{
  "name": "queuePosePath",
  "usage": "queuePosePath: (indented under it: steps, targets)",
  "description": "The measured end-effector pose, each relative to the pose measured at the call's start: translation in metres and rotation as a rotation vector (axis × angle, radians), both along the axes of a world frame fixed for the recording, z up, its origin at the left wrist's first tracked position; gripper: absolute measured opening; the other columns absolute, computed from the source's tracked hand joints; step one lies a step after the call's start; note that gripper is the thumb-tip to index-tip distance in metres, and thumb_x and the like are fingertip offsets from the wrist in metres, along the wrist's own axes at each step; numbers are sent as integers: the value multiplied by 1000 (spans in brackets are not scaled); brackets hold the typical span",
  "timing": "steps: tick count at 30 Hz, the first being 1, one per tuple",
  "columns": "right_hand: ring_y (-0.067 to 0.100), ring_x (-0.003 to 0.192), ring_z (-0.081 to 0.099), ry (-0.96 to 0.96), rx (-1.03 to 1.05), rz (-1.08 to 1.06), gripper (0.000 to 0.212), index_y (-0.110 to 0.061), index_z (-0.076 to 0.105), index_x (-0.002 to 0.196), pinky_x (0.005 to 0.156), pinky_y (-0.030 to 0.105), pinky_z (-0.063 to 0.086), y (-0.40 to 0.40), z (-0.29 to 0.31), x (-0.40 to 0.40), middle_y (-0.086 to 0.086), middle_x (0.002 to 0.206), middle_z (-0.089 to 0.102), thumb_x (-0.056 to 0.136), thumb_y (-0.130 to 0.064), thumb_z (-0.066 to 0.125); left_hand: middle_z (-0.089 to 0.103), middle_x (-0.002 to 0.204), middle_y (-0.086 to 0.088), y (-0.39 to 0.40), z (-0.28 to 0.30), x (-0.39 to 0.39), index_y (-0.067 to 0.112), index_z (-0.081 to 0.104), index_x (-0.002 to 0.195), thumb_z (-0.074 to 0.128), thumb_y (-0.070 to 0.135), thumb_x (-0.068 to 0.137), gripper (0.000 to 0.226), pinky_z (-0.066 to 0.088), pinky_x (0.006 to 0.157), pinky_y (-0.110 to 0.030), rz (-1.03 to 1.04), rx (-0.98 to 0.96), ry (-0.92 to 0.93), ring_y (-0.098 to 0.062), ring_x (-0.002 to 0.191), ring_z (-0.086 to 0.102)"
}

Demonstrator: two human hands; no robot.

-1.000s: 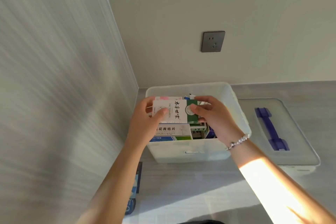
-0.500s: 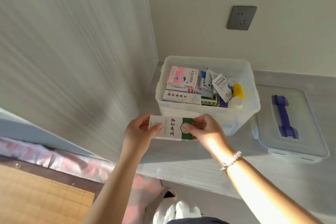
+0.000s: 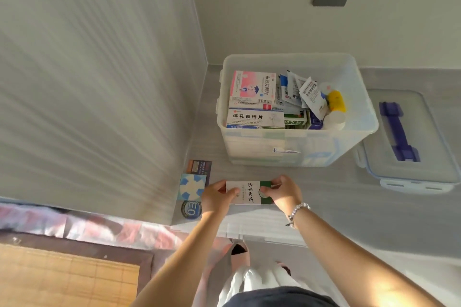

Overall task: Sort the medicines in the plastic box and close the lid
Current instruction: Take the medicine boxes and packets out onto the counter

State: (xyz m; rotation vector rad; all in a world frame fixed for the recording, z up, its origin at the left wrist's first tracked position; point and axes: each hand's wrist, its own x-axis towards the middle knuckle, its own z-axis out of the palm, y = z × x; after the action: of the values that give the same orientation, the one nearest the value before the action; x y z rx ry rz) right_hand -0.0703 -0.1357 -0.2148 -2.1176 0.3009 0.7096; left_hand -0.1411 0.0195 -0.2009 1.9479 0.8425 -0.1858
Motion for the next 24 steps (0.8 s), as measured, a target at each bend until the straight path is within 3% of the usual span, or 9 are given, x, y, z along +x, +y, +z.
queuePosePath:
  steps: [5,9,11,14,18,21,24]
  targets:
    - [18,79,64,-7,42,-79,28,-15,57,86,69,31,55,-7,-13,-12,6,93,69,69,-24,77,73,82,3,1,-13,1,22,66,76,72,25,76,6,42,48,-9,-70,55,-15,-2,65,60]
    - [16,78,63,-75,32,-78,35,-11,61,102,60,21,49,-8,-6,-16,3,93,68,73,-27,74,68,79,-10,0,-5,4,6,59,76,67,33,79,28,45,58,-29,-140,194,-58,-22,70,60]
    - [13,75,60,-189,10,-104,28,-14,64,97,63,20,45,-7,8,-17,-1,87,66,74,-29,74,63,86,-4,-3,9,6,13,60,84,59,33,85,20,44,66,-27,-133,230,-148,-19,79,59]
    - [5,71,60,-360,128,-90,17,-24,63,88,63,10,44,-7,41,-17,-11,76,65,76,-31,73,57,85,15,-11,42,9,27,64,90,52,26,90,12,38,65,-4,-57,184,-369,0,80,58]
    - [-6,68,59,-519,264,-38,12,-27,63,85,64,6,44,-2,88,-10,-12,76,66,77,-29,71,60,90,21,-11,90,22,34,62,91,48,30,87,15,37,69,-2,-169,173,-650,5,82,55]
    - [-6,70,60,-605,290,-18,10,-27,64,85,63,4,44,3,114,-5,-14,77,67,77,-30,70,59,88,23,-6,115,35,42,58,88,48,34,86,13,37,66,-3,-215,153,-706,1,78,53]
    - [-3,70,62,-662,311,-42,8,-31,64,85,62,9,48,7,132,2,-14,76,68,78,-31,69,59,87,18,1,133,46,31,63,91,54,23,88,13,37,70,-4,-249,152,-751,1,81,53]
